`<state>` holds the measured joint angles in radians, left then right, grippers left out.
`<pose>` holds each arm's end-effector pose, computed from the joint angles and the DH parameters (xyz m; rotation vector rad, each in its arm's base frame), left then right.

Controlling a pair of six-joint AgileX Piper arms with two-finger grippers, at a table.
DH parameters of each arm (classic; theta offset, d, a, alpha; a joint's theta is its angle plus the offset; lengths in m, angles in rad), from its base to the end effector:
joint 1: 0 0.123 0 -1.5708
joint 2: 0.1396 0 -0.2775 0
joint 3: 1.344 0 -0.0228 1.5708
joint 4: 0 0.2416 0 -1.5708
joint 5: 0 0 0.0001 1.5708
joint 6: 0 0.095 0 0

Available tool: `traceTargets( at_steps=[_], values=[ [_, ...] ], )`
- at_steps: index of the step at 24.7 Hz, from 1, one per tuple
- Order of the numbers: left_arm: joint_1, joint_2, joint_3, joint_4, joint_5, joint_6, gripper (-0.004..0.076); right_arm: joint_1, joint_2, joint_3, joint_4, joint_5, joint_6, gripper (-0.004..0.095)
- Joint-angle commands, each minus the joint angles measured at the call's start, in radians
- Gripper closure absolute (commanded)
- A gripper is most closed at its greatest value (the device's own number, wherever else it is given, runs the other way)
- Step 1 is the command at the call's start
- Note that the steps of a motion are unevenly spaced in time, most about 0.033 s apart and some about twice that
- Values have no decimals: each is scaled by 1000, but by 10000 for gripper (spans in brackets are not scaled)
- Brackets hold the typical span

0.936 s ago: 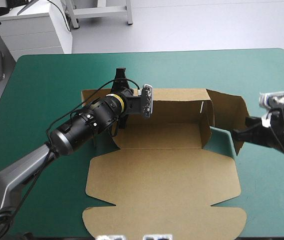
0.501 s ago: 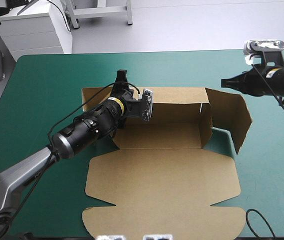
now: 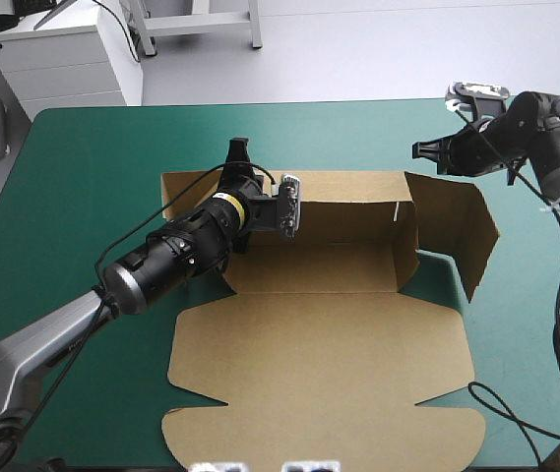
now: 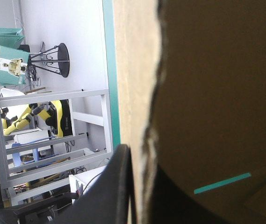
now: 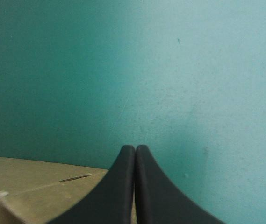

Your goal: Fold the box

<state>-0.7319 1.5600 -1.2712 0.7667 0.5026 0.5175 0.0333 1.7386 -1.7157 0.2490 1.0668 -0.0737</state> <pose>0.2830 -0.2115 0.3231 1.6854 1.3865 0.6462 0.3736 0.0330 0.3482 -0.0640 2.5533 0.3097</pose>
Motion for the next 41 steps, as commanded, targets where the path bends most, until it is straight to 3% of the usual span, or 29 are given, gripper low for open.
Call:
traceTargets(
  at_steps=[1,8,19,22,26,31,35,38,41],
  values=[
    [0,-31,-10,-19,52,-27,731,3,-6,-36,-22,20,22,926],
    [0,-31,-10,-19,58,-39,731,3,0,-32,-18,182,-46,927],
    [0,-31,-10,-15,83,-64,731,3,-114,94,159,154,-129,927],
    [0,-31,-10,-13,106,-64,731,3,-206,218,160,16,-151,927],
    [0,-31,-10,-13,111,-64,731,3,-281,369,199,-77,-248,927],
    [0,-31,-10,-13,141,-64,731,3,-363,589,387,-333,-436,927],
    [0,-31,-10,-13,172,-57,731,3,-459,794,636,-497,-737,927],
    [0,-31,-10,-13,173,-57,731,3,-526,902,774,-566,-913,927],
    [0,-31,-10,-17,174,-57,731,3,-560,968,830,-566,-1045,924]
  ],
)
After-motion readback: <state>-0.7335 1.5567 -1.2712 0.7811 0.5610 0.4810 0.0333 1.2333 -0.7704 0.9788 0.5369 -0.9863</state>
